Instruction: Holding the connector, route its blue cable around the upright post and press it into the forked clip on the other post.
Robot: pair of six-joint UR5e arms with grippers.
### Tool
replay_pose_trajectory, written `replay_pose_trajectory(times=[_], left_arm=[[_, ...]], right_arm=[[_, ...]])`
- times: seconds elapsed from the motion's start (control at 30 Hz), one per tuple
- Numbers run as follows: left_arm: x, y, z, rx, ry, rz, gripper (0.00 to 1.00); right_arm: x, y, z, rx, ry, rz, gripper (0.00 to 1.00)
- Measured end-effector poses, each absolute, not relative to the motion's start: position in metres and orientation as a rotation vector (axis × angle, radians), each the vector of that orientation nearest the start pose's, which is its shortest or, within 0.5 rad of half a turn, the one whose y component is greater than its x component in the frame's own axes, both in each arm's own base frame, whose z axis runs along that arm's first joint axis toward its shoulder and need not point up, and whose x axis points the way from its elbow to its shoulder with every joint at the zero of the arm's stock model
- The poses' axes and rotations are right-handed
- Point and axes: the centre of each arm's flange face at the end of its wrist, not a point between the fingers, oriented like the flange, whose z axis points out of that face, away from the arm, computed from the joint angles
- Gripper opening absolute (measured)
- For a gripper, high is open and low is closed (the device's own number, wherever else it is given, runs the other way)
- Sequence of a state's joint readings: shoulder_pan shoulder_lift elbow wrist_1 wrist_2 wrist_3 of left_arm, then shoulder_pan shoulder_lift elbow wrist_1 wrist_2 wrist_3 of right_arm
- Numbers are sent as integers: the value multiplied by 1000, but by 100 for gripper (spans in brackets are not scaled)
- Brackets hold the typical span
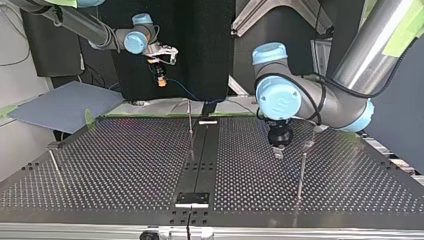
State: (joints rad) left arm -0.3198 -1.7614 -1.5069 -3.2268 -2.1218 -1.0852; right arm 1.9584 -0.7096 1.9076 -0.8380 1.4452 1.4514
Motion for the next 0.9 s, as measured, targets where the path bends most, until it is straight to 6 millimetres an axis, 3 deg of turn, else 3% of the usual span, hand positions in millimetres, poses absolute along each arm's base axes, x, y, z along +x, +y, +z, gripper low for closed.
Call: replay_pose_trajectory(times=[0.4, 0.67, 0.9], left_arm=[[491, -245, 421, 346, 1678, 658, 100], [504, -234, 425, 341, 1630, 718, 100], [523, -227, 414, 343, 1612, 780, 100]], right_arm=[[332, -429, -54, 1922, -1022, 1280, 0], [332, -429, -54, 1922, -1021, 1280, 0], [332, -429, -54, 1923, -1021, 1279, 0]])
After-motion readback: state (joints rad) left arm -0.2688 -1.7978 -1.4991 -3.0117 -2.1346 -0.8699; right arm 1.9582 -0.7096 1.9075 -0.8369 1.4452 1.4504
